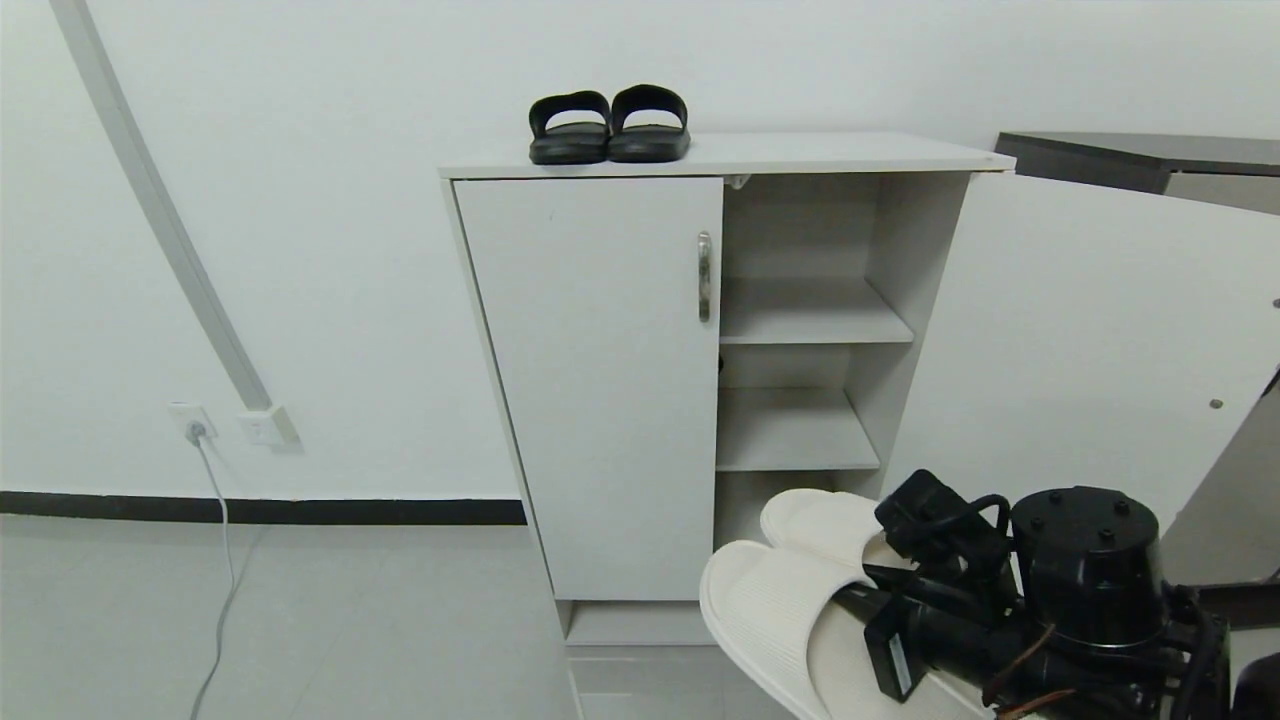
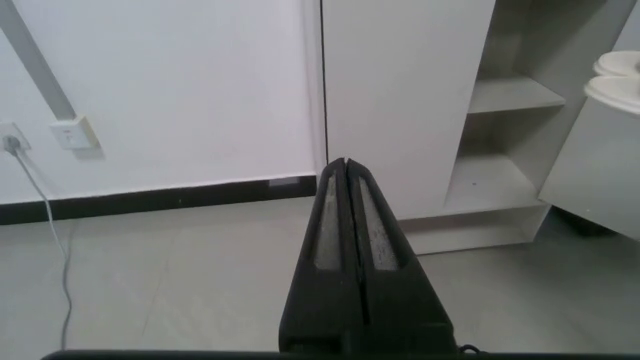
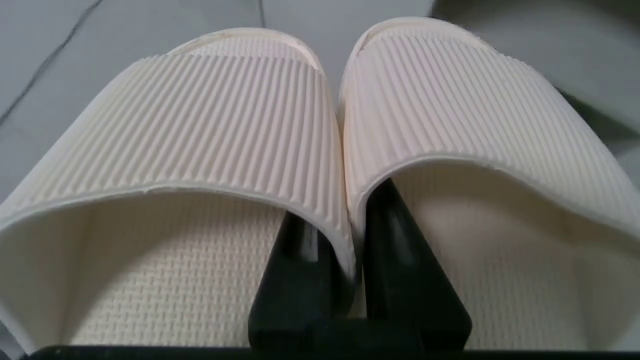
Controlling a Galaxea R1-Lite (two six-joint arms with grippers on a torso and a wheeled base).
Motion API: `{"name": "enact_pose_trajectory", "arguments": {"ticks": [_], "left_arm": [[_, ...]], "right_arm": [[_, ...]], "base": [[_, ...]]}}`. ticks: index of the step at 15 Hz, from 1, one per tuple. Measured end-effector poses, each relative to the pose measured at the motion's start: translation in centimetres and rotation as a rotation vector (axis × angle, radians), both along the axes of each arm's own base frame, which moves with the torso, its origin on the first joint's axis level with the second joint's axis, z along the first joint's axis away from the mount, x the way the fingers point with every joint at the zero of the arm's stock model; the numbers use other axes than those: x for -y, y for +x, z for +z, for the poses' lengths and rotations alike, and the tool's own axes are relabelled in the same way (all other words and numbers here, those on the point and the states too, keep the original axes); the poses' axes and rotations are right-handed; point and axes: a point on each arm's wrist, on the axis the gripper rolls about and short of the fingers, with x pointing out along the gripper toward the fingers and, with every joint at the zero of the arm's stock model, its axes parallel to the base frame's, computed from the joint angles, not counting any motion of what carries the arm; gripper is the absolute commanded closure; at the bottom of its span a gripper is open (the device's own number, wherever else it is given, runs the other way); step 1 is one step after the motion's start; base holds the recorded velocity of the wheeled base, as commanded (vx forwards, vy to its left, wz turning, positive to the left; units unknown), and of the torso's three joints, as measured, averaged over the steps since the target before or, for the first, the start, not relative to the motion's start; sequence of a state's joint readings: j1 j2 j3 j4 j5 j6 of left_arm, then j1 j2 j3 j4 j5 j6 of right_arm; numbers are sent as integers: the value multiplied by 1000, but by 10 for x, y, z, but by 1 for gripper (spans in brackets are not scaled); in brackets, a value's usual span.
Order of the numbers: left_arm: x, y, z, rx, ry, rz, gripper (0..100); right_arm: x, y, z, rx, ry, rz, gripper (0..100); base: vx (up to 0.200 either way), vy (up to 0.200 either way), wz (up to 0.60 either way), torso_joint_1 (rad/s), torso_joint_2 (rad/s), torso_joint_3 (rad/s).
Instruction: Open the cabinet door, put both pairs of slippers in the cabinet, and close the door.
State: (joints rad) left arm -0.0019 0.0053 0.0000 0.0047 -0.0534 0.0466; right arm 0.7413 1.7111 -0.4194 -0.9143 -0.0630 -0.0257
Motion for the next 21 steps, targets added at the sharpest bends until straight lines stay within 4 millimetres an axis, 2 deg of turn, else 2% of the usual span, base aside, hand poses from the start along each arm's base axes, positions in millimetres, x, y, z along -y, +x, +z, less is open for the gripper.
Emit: {"name": "enact_pose_trajectory", "arguments": {"ticks": [2, 4, 7, 10, 12, 18, 21], "left_arm": [[0, 0, 0, 2, -5, 2, 100], [0, 0, 0, 4, -6, 1, 100], [0, 0, 0, 4, -10, 3, 100], [0, 0, 0, 4, -10, 3, 100], [0, 0, 0, 4, -12, 4, 100], [0, 0, 0, 5, -15, 6, 100], [0, 0, 0, 4, -15, 5, 100]], "right_arm": [[-12, -6, -4, -30, 36, -140, 100], [-32, -3, -7, -21, 76, -293, 100], [-67, 15, -17, 37, 93, -488, 100], [-92, 34, -31, 84, 86, -608, 100], [-96, 41, -40, 82, 70, -623, 100], [-92, 52, -50, 77, 43, -659, 100], [-92, 55, -55, 73, 33, -667, 100]], "base": [[0, 0, 0, 0, 0, 0], [0, 0, 0, 0, 0, 0], [0, 0, 0, 0, 0, 0], [0, 0, 0, 0, 0, 0], [0, 0, 0, 0, 0, 0], [0, -200, 0, 2, 2, 0], [0, 0, 0, 0, 0, 0]]}}
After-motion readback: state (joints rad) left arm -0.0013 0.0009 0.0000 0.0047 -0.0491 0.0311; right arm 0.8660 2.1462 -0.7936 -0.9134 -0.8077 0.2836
